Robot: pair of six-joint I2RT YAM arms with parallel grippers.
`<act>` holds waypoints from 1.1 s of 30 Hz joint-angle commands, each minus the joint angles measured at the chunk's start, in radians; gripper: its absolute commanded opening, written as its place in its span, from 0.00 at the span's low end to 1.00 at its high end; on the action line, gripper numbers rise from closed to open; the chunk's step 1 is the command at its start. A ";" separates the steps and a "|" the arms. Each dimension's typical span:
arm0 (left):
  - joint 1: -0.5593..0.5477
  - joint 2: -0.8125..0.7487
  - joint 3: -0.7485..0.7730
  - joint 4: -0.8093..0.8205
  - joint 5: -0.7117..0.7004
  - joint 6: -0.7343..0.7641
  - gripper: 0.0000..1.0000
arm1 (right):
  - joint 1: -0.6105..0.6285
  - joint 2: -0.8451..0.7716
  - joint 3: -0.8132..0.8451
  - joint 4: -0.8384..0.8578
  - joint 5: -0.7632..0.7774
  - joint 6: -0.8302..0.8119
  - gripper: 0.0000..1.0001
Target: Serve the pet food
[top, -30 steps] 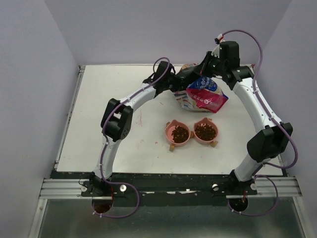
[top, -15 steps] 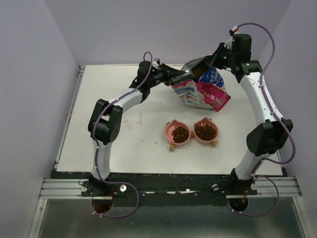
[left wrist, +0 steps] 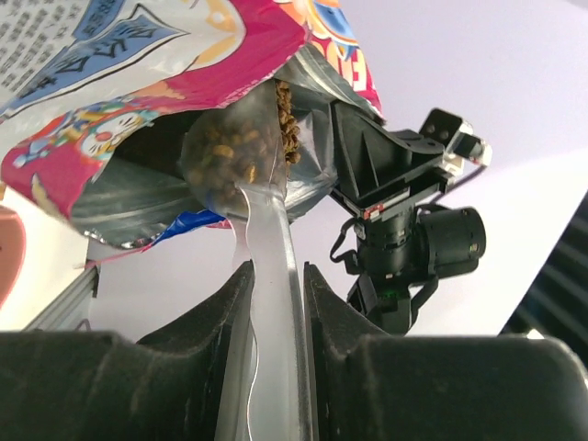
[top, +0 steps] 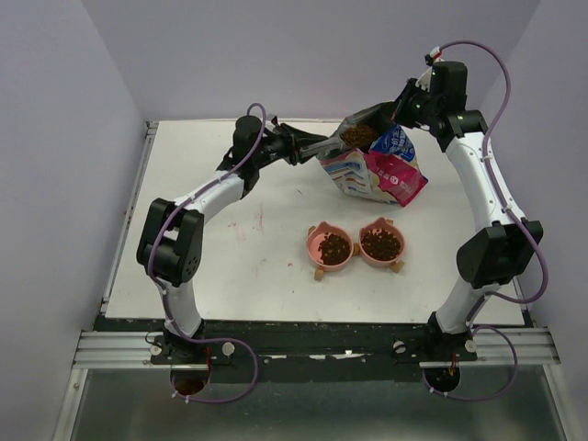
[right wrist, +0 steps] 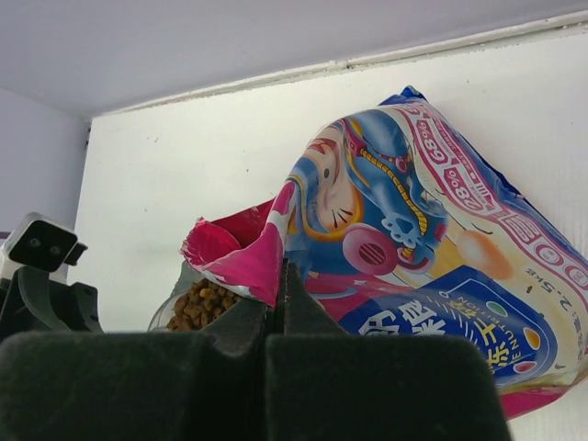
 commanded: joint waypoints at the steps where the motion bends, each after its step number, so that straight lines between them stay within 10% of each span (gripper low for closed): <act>1: -0.006 -0.056 0.093 -0.346 -0.041 0.050 0.00 | -0.006 -0.025 0.102 0.107 -0.038 0.008 0.00; 7: -0.015 0.037 0.330 -0.776 -0.073 0.157 0.00 | -0.006 -0.022 0.108 0.109 -0.055 0.015 0.00; 19: 0.011 0.062 0.467 -0.867 -0.061 0.199 0.00 | -0.006 -0.036 0.099 0.112 -0.048 0.008 0.00; 24: 0.017 0.015 0.366 -0.787 -0.056 0.214 0.00 | -0.006 -0.042 0.088 0.117 -0.047 0.014 0.00; 33: 0.017 -0.022 0.070 -0.122 0.002 -0.013 0.00 | -0.006 -0.050 0.078 0.113 -0.047 0.003 0.00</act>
